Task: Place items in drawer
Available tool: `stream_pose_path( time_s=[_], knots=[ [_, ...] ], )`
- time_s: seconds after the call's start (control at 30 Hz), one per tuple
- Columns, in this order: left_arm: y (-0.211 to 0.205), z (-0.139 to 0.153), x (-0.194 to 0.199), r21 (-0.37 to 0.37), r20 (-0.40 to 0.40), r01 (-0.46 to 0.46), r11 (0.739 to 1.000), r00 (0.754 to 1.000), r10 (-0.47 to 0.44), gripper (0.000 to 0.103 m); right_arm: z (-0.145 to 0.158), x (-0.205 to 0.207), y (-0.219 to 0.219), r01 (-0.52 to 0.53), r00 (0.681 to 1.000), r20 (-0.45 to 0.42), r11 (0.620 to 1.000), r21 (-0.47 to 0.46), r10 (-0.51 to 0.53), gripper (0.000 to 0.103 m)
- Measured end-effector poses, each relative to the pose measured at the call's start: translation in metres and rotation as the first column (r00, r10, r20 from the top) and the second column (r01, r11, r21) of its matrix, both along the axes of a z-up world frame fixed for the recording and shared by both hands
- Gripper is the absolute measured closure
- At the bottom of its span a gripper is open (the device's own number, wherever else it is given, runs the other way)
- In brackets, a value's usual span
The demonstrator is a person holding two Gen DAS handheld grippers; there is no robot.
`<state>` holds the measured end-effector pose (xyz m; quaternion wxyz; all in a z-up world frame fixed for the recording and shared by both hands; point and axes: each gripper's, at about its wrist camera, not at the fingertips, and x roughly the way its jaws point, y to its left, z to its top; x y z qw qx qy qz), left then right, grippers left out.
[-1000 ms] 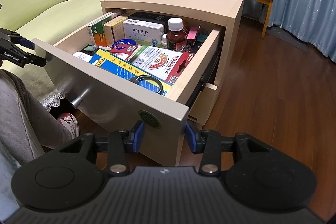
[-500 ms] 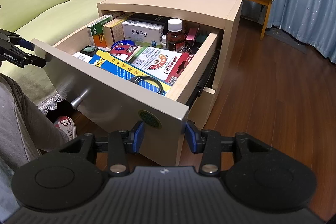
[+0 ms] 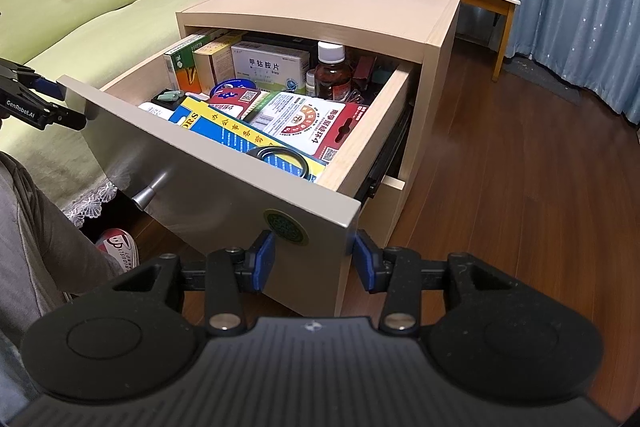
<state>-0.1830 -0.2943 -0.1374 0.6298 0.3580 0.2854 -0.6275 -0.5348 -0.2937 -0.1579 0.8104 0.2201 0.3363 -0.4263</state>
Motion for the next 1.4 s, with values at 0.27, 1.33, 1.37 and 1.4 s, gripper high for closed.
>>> stream_pose_path(
  time_s=[0.27,1.33,1.37,1.4],
  knots=[
    [0.0010,-0.0009,-0.0001,-0.009,0.002,-0.007,1.000,1.000,0.007,0.014,0.0001,0.0010,-0.0010,0.003,1.000,-0.004,1.000,-0.006,-0.003,0.064],
    [0.0026,-0.0027,0.0002,-0.024,0.000,-0.007,1.000,1.000,0.007,0.014,-0.0005,0.0015,0.0046,0.016,1.000,-0.008,1.000,-0.026,-0.016,0.063],
    [0.0027,-0.0027,0.0003,-0.024,0.000,-0.007,1.000,1.000,0.007,0.014,-0.0006,0.0016,0.0049,0.017,1.000,-0.008,1.000,-0.027,-0.017,0.063],
    [0.0029,-0.0029,0.0003,-0.025,0.000,-0.007,1.000,1.000,0.007,0.014,-0.0006,0.0016,0.0050,0.018,1.000,-0.008,0.999,-0.027,-0.018,0.063]
  ],
)
